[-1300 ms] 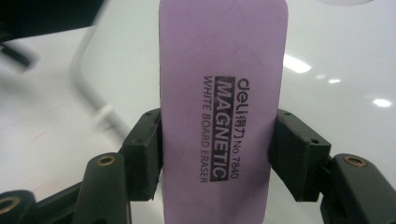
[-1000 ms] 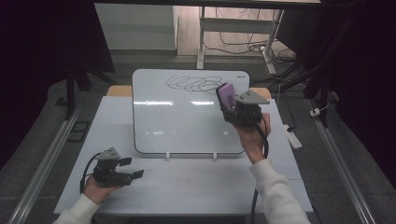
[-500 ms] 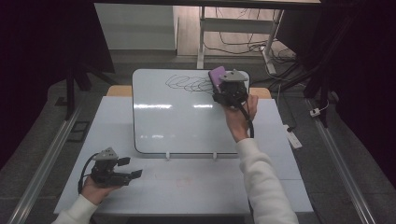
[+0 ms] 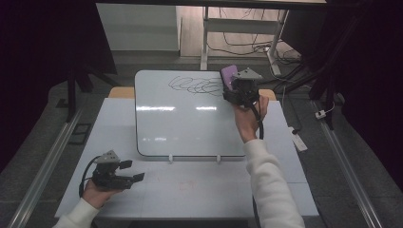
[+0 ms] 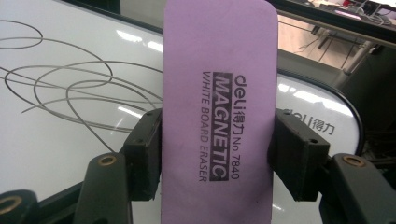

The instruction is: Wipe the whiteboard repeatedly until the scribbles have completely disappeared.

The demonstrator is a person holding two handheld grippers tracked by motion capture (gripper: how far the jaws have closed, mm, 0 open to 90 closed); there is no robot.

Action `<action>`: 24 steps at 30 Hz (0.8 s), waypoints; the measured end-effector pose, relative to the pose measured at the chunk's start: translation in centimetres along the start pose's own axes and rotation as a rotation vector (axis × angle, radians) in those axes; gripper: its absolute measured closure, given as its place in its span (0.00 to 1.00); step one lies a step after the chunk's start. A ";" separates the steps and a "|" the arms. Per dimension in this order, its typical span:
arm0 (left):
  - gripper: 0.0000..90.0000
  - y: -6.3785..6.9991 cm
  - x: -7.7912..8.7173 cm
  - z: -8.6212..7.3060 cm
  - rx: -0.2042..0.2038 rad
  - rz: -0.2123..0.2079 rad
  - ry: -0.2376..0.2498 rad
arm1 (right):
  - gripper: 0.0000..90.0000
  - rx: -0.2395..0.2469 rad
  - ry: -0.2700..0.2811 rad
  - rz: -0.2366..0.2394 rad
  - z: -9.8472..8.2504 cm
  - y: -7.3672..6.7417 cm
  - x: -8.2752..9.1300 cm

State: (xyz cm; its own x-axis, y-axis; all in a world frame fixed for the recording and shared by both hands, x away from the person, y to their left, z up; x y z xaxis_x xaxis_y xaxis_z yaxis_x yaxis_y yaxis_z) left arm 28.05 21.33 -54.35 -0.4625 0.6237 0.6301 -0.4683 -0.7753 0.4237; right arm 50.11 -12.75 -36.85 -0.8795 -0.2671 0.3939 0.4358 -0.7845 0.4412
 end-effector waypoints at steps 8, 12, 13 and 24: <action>0.23 0.0 0.1 0.0 -0.005 -0.001 0.000 | 0.44 0.142 0.034 0.193 3.4 -9.3 -1.5; 0.23 -0.1 0.2 0.0 -0.004 -0.007 0.004 | 0.44 0.099 0.030 0.159 2.9 -7.1 -1.2; 0.23 -0.1 0.2 0.0 -0.003 -0.009 0.005 | 0.44 0.078 0.027 0.134 2.6 -5.8 -1.0; 0.23 0.0 0.4 0.0 -0.001 0.001 0.011 | 0.44 -0.023 0.044 0.062 1.8 -1.1 -0.9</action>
Point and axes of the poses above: each handheld gripper's, and its own axes: x roughly backward along the jaws, z roughly out of its top, y roughly to its right, the point moved 5 cm from there along -x, roughly forward along the jaws, and after that the axes turned 13 degrees about x, right-handed, at the moved point
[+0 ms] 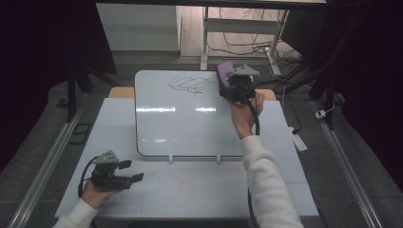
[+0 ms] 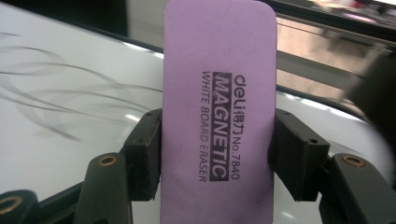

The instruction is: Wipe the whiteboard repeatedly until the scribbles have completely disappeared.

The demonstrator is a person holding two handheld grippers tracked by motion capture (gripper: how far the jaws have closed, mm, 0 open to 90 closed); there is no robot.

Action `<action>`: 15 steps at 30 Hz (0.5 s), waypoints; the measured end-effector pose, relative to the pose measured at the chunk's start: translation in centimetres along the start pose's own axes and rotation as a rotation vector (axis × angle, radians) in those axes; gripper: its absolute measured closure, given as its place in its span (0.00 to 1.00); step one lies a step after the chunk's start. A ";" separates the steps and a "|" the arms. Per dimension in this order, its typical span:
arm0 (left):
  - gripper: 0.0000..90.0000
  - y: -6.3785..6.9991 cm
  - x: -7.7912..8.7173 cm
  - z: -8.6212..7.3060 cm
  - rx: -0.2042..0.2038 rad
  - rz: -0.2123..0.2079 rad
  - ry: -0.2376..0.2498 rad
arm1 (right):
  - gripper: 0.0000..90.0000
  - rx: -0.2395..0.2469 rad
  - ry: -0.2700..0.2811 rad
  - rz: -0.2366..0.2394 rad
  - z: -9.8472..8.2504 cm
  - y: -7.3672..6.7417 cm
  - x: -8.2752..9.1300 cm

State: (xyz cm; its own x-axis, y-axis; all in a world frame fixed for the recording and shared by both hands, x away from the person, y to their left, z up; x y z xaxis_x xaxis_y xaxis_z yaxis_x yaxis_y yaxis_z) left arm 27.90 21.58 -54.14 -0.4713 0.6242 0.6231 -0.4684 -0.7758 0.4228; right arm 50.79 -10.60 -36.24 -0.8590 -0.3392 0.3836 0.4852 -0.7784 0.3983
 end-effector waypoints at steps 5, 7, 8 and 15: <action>0.23 0.0 -0.1 0.0 -0.003 0.004 -0.002 | 0.44 0.063 0.034 0.127 2.4 -5.0 -1.6; 0.23 0.0 -0.1 0.0 -0.003 0.003 -0.002 | 0.45 0.099 0.046 0.184 3.2 -7.6 -2.2; 0.23 0.0 -0.1 0.0 -0.004 0.002 -0.001 | 0.44 0.114 0.044 0.197 3.4 -8.5 -2.3; 0.23 -0.2 0.2 -0.1 -0.002 -0.001 0.003 | 0.44 0.055 0.037 0.130 2.3 -4.7 -1.3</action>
Point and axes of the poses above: each handheld gripper's, and its own axes: x roughly backward along the jaws, z roughly out of its top, y roughly to its right, the point moved 5 cm from there along -x, roughly forward along the jaws, and after that the axes turned 13 degrees about x, right-handed, at the moved point
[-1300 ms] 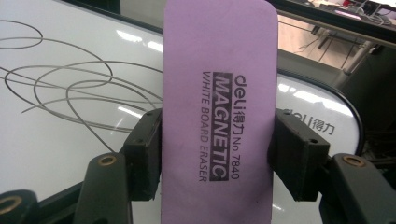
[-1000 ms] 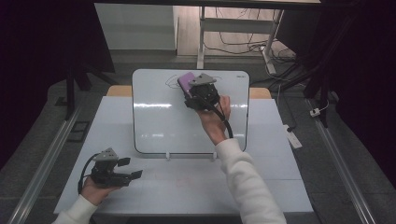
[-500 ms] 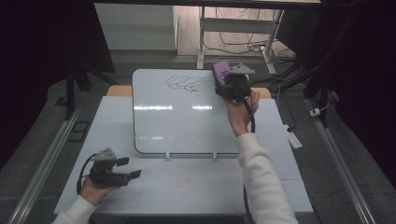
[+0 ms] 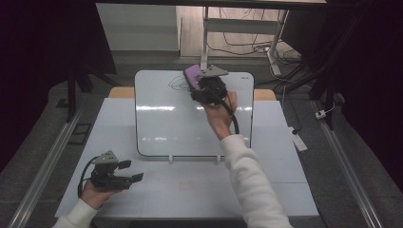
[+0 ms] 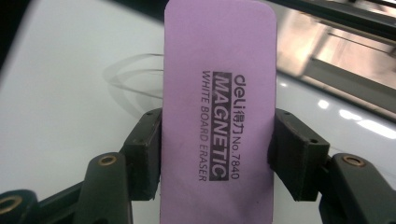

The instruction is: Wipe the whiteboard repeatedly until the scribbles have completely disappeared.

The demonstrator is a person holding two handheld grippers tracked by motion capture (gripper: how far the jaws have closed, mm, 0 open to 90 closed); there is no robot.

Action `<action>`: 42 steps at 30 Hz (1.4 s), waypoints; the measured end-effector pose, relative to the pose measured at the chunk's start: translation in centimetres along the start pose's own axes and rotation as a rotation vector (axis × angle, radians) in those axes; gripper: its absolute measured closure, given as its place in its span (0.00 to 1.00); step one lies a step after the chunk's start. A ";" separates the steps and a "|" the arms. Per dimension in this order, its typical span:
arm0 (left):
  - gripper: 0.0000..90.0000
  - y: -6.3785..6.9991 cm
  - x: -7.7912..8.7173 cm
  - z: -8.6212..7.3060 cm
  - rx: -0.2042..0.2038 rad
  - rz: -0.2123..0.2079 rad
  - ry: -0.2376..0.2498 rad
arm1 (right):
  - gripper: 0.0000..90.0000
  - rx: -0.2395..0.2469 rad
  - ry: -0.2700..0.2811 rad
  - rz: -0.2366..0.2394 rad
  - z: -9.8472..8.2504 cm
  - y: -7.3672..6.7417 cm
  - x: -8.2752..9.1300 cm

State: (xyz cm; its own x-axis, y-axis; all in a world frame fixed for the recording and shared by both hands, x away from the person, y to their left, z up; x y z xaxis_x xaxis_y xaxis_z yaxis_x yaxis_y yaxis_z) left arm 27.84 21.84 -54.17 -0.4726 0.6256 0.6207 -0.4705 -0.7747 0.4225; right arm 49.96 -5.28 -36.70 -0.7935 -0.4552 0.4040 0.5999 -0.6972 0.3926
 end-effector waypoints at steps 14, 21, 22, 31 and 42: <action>0.23 -0.1 0.1 0.1 0.009 0.001 0.006 | 0.44 -0.098 -0.007 -0.133 -2.7 5.1 2.2; 0.23 -0.1 0.1 0.0 0.007 0.005 0.007 | 0.44 -0.003 0.040 0.044 0.7 -2.2 -1.2; 0.23 -0.1 0.1 0.0 0.007 0.006 0.007 | 0.44 0.018 0.040 0.047 1.0 -3.0 -1.5; 0.23 -0.2 0.4 -0.2 0.009 0.012 0.009 | 0.44 -0.064 0.027 -0.072 -1.0 2.7 1.0; 0.23 0.0 0.2 -0.1 0.009 0.010 0.008 | 0.45 -0.033 0.023 -0.050 -0.2 0.9 -0.1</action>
Point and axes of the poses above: each handheld gripper's, and its own axes: x roughly backward along the jaws, z roughly out of its top, y roughly to its right, the point moved 5 cm from there along -x, roughly forward along the jaws, and after that the axes turned 13 degrees about x, right-handed, at the moved point
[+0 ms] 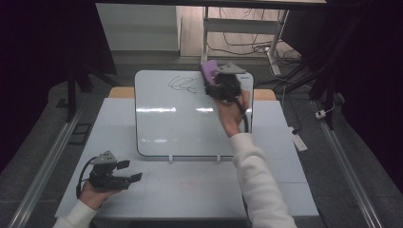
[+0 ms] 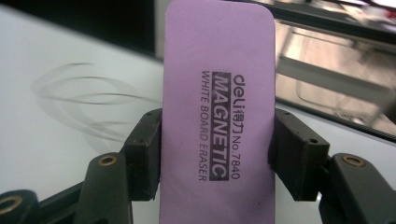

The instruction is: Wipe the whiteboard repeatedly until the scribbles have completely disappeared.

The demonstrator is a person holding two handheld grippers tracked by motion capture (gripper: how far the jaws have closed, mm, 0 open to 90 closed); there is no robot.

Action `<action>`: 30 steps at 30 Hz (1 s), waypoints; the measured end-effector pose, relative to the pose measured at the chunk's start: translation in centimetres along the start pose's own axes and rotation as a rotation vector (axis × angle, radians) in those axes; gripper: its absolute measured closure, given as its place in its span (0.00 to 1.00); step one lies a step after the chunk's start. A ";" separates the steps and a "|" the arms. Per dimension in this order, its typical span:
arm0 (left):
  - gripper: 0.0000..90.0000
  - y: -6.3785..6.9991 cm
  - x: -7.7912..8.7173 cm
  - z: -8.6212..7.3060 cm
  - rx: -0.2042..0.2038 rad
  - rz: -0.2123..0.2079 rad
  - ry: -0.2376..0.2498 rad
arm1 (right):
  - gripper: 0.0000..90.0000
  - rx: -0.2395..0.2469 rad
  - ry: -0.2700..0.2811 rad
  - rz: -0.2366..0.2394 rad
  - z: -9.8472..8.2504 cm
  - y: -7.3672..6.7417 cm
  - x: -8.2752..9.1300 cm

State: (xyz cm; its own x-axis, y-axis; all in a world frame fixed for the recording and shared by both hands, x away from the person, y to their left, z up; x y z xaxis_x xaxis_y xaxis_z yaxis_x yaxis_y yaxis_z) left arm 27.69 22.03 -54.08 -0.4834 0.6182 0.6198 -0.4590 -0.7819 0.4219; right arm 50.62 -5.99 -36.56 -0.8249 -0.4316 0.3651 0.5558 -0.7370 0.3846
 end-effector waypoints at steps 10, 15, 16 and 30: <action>0.23 0.0 0.2 -0.1 -0.001 0.006 0.008 | 0.44 0.149 0.013 0.157 3.9 -10.2 -4.0; 0.23 -0.2 0.4 -0.2 0.001 0.011 0.009 | 0.44 0.099 0.013 0.112 3.4 -7.1 -2.9; 0.23 -0.2 0.4 -0.2 0.002 0.011 0.011 | 0.44 0.086 0.012 0.087 3.2 -6.0 -2.6; 0.23 0.0 0.4 -0.1 -0.005 0.010 0.012 | 0.45 0.062 0.029 0.073 3.8 -6.2 -3.2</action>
State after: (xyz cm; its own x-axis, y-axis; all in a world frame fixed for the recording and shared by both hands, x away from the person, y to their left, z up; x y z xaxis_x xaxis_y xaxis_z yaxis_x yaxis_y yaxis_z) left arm 27.43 22.30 -53.92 -0.4967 0.6116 0.6158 -0.4578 -0.7875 0.4127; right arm 50.24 1.88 -36.92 -0.7844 -0.4982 0.3694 0.6187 -0.6699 0.4103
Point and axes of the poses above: each handheld gripper's, and its own axes: x roughly backward along the jaws, z roughly out of its top, y roughly to its right, the point moved 5 cm from there along -x, roughly forward along the jaws, and after that the axes turned 13 degrees about x, right-handed, at the moved point
